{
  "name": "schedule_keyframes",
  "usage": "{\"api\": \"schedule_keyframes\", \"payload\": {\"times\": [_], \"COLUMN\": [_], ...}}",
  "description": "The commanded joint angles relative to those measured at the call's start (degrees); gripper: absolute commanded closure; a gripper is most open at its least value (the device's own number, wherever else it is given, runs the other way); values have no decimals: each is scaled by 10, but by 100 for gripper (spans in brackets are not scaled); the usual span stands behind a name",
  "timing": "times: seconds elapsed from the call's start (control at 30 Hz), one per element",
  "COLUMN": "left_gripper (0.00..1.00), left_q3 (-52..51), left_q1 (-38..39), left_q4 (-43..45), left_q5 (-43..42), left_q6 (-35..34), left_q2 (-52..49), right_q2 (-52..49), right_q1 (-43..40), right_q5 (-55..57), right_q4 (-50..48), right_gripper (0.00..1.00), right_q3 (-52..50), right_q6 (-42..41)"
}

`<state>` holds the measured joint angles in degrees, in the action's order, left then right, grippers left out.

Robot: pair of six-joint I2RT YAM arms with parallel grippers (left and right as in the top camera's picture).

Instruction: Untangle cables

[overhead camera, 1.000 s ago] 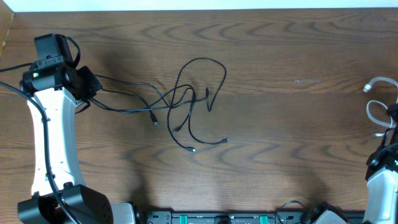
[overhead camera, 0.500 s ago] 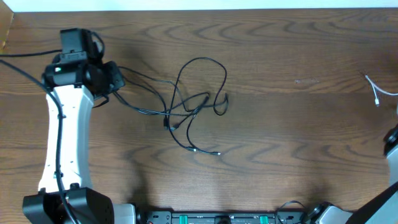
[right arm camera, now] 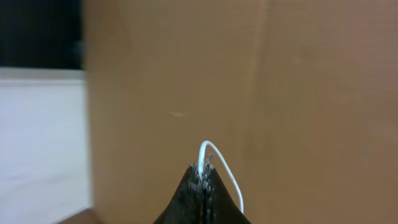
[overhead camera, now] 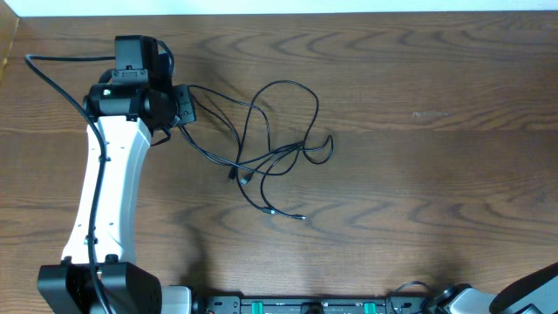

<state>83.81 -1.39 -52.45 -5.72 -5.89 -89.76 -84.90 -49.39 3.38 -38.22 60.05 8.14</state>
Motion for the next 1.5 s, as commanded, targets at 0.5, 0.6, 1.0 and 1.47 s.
{"api": "schedule_keyframes", "payload": {"times": [0.5,0.6,1.0,1.47], "left_gripper": [92,92,92,92], "left_q3": [8,8,8,8], "left_q1": [2,2,2,22], "left_q4": [-6,-6,-16,-23], "left_q5": [-44,-44,-44,-44], "left_q6": [9,9,9,10], "left_q2": [-6,-6,-6,-7], "right_q2": [-159,-182,-183,-85], "right_q1": [-50,-51,-50,-1], "right_q5": [8,10,-90,-551], "right_q4": [182,200,270,268], "right_gripper": [99,85,1,1], "right_q3": [17,17,17,17], "right_q6": [66,38,-9,-209]}}
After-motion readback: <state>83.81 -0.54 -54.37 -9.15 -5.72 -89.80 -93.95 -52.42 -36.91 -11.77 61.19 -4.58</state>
